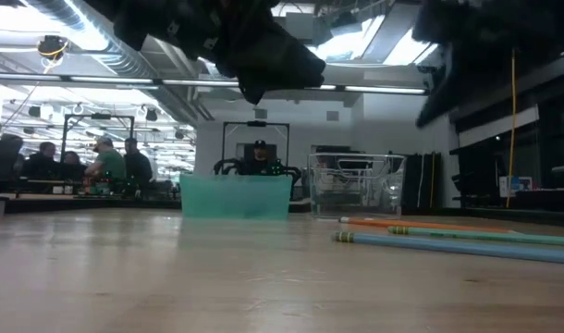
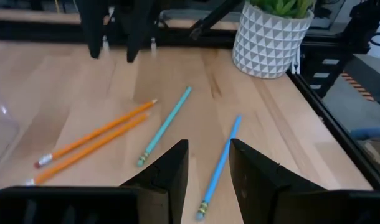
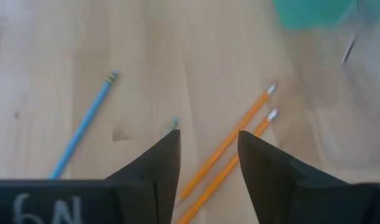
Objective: Sort pens & pencils
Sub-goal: Put the blue pencil into the transparent bin
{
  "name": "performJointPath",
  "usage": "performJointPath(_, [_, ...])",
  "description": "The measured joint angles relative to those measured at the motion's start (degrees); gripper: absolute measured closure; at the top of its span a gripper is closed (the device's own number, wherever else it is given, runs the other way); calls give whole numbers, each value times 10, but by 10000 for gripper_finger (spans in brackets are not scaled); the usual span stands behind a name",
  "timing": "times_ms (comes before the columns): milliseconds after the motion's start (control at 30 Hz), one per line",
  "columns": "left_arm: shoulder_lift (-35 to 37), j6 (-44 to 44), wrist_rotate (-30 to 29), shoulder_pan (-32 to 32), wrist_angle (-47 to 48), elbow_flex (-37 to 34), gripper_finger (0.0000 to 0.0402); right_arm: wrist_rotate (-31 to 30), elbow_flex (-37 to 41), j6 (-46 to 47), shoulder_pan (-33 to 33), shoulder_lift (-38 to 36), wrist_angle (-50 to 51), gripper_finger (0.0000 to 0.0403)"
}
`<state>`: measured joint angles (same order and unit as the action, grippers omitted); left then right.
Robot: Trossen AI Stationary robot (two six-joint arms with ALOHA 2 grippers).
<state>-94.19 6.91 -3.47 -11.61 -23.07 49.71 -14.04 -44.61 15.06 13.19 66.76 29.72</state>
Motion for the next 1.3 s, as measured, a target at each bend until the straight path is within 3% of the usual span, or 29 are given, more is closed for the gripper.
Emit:
performJointPath(200, [0,-8,-3,-1,-23,0,291,0,-69,-69,0,-11,58,241])
performJointPath(400, [0,60,-48,1,-30,0,291,-1,-107,-111,0,-27,94,241])
performJointPath(567, [0,122,-44,20,-28,0,291,-49,-111,-114,0,-45,101,241])
performJointPath(833, [0,118,115,70,-5,16,291,-109,-112,-21,-1,-72,144,241])
performJointPath(933, [0,89,127,72,30,40,291,-112,-112,-18,-1,-81,148,241])
performJointPath(1033, [0,80,96,71,69,69,279,-117,-112,-18,0,-85,148,241])
performJointPath(1200, [0,41,-13,70,67,98,238,-118,-112,-19,0,-86,160,241])
performJointPath(1300, [0,10,4,72,66,116,220,-118,-112,-8,0,-86,166,241])
